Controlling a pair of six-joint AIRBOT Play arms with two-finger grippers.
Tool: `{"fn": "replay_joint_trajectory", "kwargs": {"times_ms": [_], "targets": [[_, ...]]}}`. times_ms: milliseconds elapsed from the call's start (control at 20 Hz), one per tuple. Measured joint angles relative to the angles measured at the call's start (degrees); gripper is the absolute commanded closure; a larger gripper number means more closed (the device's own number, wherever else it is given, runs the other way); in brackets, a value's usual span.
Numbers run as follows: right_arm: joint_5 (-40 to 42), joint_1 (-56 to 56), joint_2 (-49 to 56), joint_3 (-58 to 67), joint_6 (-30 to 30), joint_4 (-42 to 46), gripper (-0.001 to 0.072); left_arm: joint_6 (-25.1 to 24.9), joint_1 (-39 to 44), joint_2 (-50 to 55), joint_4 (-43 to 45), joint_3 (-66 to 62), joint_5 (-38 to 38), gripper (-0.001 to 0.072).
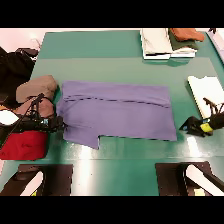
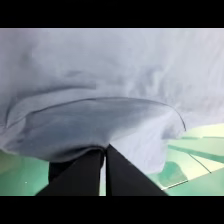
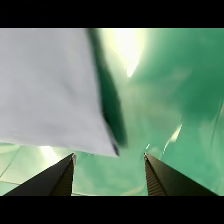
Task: Fold the shirts.
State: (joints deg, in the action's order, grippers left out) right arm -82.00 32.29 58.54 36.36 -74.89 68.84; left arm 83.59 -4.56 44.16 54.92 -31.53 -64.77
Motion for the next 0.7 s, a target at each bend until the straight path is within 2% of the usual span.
{"fn": "replay_joint_trajectory", "kwargs": {"times_ms": [200, 250, 350, 450, 500, 550, 600, 700], "targets": [[3.2, 1.0, 0.1, -5.7, 0.5, -3.5, 0.0237, -0.8, 0.0, -0.1, 0.1, -0.4, -0.4, 0.0683], [4.0, 0.5, 0.2, -6.3, 0.5, -4.3, 0.0279, -0.9, 0.0, -0.1, 0.1, -0.5, -0.4, 0.0683], [4.8, -1.7, 1.1, -6.9, 0.7, -6.0, 0.0284, -1.0, 0.0, -0.1, 0.2, -0.5, -0.4, 0.0683], [5.6, -5.4, 2.8, -6.6, 0.9, -6.9, 0.0548, -1.4, 0.0, -0.1, 0.3, -0.5, -0.8, 0.0684], [6.0, -7.6, 3.8, -6.1, 0.9, -6.6, 0.0627, -1.6, 0.0, -0.1, 0.4, -0.6, -1.3, 0.0684], [6.4, -9.8, 4.6, -5.3, 1.0, -6.7, 0.0638, -1.7, 0.0, -0.1, 0.5, -0.7, -1.9, 0.0684], [6.0, -11.7, 4.9, -4.2, 1.3, -6.9, 0.0691, -1.8, 0.0, -0.2, 0.8, -1.0, -2.6, 0.0684], [3.8, -15.1, 4.3, -1.6, 1.6, -6.4, 0.0692, -1.9, 0.0, -1.7, 1.5, -1.7, -4.4, 0.0685]]}}
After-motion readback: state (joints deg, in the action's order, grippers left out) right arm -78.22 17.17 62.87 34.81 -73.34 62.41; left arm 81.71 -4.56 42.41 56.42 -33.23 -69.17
